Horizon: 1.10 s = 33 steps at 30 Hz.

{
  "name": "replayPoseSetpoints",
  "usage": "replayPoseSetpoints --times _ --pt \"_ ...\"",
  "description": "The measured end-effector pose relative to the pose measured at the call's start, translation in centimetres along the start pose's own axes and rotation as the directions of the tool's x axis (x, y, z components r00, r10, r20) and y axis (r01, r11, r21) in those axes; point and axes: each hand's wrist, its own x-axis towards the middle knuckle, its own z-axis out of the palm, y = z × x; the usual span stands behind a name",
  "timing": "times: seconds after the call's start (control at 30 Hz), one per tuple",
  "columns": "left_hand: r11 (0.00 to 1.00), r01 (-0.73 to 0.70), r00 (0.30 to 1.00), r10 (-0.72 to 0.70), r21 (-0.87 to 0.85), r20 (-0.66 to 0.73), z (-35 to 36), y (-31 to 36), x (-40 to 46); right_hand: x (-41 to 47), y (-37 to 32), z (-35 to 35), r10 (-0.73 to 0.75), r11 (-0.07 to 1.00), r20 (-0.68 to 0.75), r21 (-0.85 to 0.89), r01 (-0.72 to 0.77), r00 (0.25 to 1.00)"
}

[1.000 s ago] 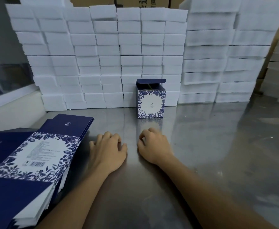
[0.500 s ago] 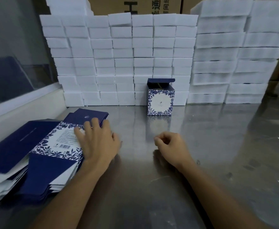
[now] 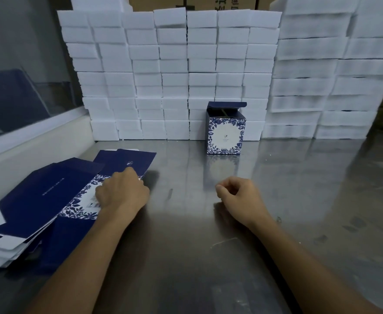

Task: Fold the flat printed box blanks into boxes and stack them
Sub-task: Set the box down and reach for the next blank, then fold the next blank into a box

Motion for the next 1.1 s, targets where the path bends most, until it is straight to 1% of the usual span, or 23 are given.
replayPoseSetpoints --times 0.1,0.2,0.33,0.4,0.47,0.53,0.63,0.67,0.7,0.73,0.8,0.87,0.93,1.0,1.03,1.07,1.1 --pt "1.000 -0.021 0.999 0.021 -0.005 -0.036 -0.6 -0.2 0.1 0.0 -0.1 0.0 0.000 1.000 0.003 0.001 0.000 1.000" --pt "0.994 -0.094 0.991 0.098 0.048 -0.092 -0.6 -0.2 -0.2 0.0 -0.1 0.0 -0.001 1.000 0.002 -0.001 0.001 1.000" --pt "0.996 -0.091 0.986 0.092 0.017 -0.140 0.0 -0.1 -0.8 0.1 0.1 0.1 0.014 1.000 0.001 0.025 -0.014 1.000" --pt "0.986 -0.111 0.974 0.133 0.126 -0.185 0.3 0.0 -0.7 0.1 0.2 0.1 0.014 1.000 -0.003 0.022 -0.014 1.000" --pt "0.971 -0.137 0.949 0.186 0.198 -0.255 0.0 0.3 -0.9 0.1 0.2 0.1 0.021 0.999 -0.003 0.031 -0.021 1.000" --pt "0.962 -0.186 0.916 0.244 0.201 -0.319 -0.4 0.8 -1.2 0.0 0.0 0.1 0.014 0.996 -0.010 0.085 -0.013 1.000" --pt "0.932 -0.301 0.863 0.357 0.203 -0.357 -0.6 2.4 -2.8 -0.6 -1.1 -0.1 -0.066 0.990 -0.042 0.124 0.071 0.997" --pt "0.912 -0.347 0.838 0.405 0.218 -0.366 -0.5 3.1 -3.4 -0.7 -1.7 -0.1 -0.075 0.980 -0.032 0.181 0.079 0.997" --pt "0.887 -0.398 0.801 0.461 0.235 -0.382 -0.5 3.8 -4.1 -1.0 -2.4 0.0 -0.052 0.959 0.003 0.279 0.049 0.999" --pt "0.857 -0.452 0.757 0.515 0.246 -0.402 -0.4 4.5 -4.7 -1.2 -3.2 0.1 -0.012 0.919 0.064 0.394 -0.015 0.998" --pt "0.794 -0.563 0.669 0.601 0.230 -0.437 0.1 5.8 -5.9 -1.5 -4.6 0.3 0.056 0.784 0.231 0.592 -0.186 0.971" --pt "0.712 -0.673 0.597 0.683 0.199 -0.421 0.9 7.1 -7.1 -1.9 -5.6 0.5 0.073 0.635 0.337 0.710 -0.304 0.939" --pt "0.649 -0.752 0.555 0.718 0.116 -0.420 1.5 7.9 -7.8 -2.2 -6.1 0.4 0.111 0.483 0.368 0.792 -0.374 0.923" --pt "0.586 -0.810 0.512 0.712 0.005 -0.480 1.6 8.0 -7.8 -2.2 -6.1 0.2 0.161 0.360 0.359 0.846 -0.394 0.919" --pt "0.552 -0.833 0.493 0.708 -0.039 -0.505 1.6 7.9 -7.7 -2.1 -6.0 0.0 0.187 0.328 0.350 0.858 -0.395 0.918" --pt "0.518 -0.852 0.478 0.707 -0.079 -0.521 1.5 7.7 -7.7 -1.9 -5.8 -0.1 0.215 0.322 0.335 0.863 -0.390 0.918" --pt "0.482 -0.868 0.467 0.711 -0.118 -0.525 1.4 7.5 -7.7 -1.6 -5.5 -0.1 0.244 0.338 0.304 0.863 -0.375 0.921"
